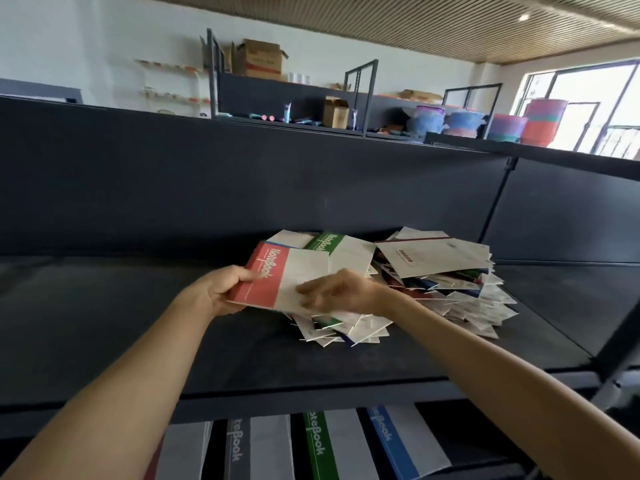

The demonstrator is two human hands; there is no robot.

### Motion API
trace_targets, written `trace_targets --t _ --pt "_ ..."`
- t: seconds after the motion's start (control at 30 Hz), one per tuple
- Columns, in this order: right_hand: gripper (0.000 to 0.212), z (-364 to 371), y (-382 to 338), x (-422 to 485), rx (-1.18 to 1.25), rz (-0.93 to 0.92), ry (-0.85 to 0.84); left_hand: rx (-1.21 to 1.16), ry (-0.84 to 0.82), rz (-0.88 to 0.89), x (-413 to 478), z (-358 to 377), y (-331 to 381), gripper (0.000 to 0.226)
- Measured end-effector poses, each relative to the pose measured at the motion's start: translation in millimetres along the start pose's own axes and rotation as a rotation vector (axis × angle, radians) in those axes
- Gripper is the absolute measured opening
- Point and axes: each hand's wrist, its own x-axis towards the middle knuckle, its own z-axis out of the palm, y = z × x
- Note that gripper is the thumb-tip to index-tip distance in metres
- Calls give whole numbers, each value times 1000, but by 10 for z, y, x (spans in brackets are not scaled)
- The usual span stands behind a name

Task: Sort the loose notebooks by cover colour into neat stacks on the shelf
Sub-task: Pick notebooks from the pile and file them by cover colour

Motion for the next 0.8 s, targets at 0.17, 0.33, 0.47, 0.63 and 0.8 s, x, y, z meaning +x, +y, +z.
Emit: trace_targets --t 0.17,0.33,0.47,0.63,0.8 --pt "36 -247 120 421 -339 273 464 162 44 57 -80 -327 107 35" --pt "51 -139 514 619 -750 539 144 10 181 143 -176 -463 79 34" --pt "43 -218 368 503 -1047 380 73 -71 259 171 -256 -529 56 39" --pt "33 -246 275 348 -1134 313 116 -70 299 180 -338 -519 16 44" --pt "35 -341 -94 281 -956 350 297 -145 263 179 -359 -280 1 41"
